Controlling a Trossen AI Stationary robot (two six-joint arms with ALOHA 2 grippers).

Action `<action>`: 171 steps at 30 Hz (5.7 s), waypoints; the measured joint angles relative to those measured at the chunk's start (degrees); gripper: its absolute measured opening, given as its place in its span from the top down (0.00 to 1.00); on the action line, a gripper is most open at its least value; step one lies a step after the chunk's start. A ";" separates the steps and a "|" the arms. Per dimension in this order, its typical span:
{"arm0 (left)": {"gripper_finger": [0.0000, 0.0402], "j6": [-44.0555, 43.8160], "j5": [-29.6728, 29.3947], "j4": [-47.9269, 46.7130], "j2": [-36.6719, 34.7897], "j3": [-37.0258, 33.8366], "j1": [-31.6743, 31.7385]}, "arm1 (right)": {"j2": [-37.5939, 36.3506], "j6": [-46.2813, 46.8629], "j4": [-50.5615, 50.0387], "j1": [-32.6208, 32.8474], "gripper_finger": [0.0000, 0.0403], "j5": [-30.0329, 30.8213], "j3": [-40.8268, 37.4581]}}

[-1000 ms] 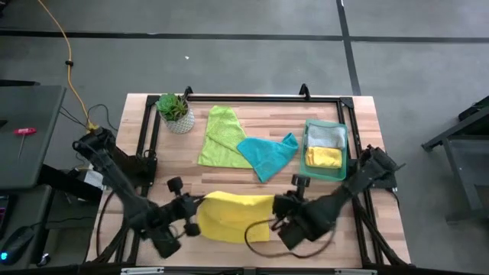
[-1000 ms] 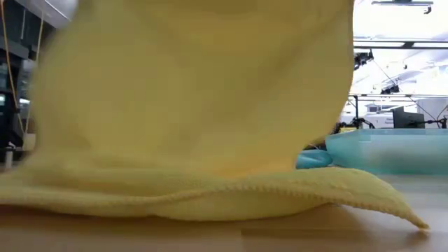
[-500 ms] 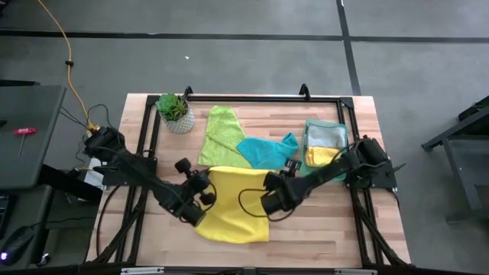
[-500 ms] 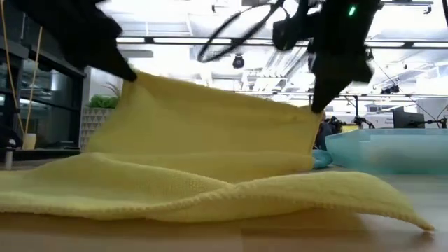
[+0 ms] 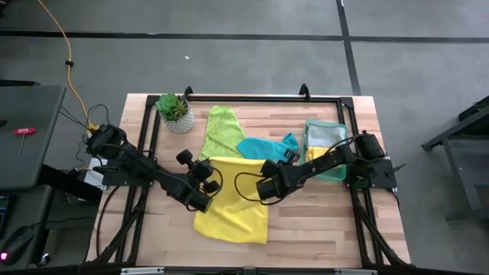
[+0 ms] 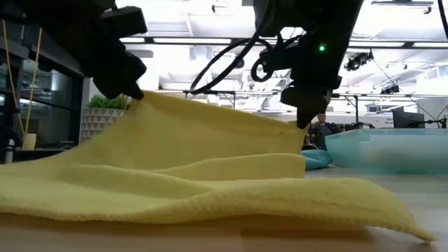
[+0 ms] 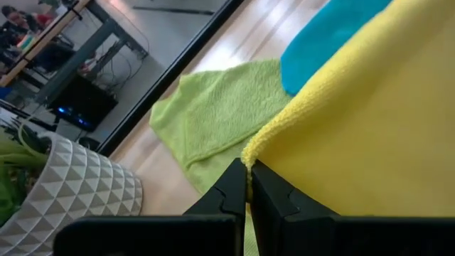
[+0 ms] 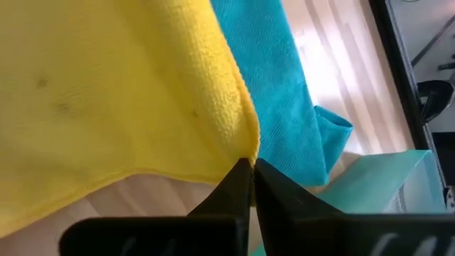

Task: Fold microfiber towels
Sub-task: Fold the yellow microfiber cloth

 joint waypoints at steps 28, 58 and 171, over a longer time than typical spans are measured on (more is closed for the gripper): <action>0.60 18.04 16.01 -3.23 -13.19 -0.84 -6.33 | -9.36 -6.13 -4.70 6.87 0.39 7.10 0.13; 0.98 18.55 41.63 33.64 9.27 -1.02 -25.91 | -10.04 13.91 14.72 26.73 0.39 10.86 -11.28; 0.65 12.71 63.40 48.35 6.56 -1.47 -22.58 | -10.01 -3.50 34.66 26.21 0.39 -3.68 -11.26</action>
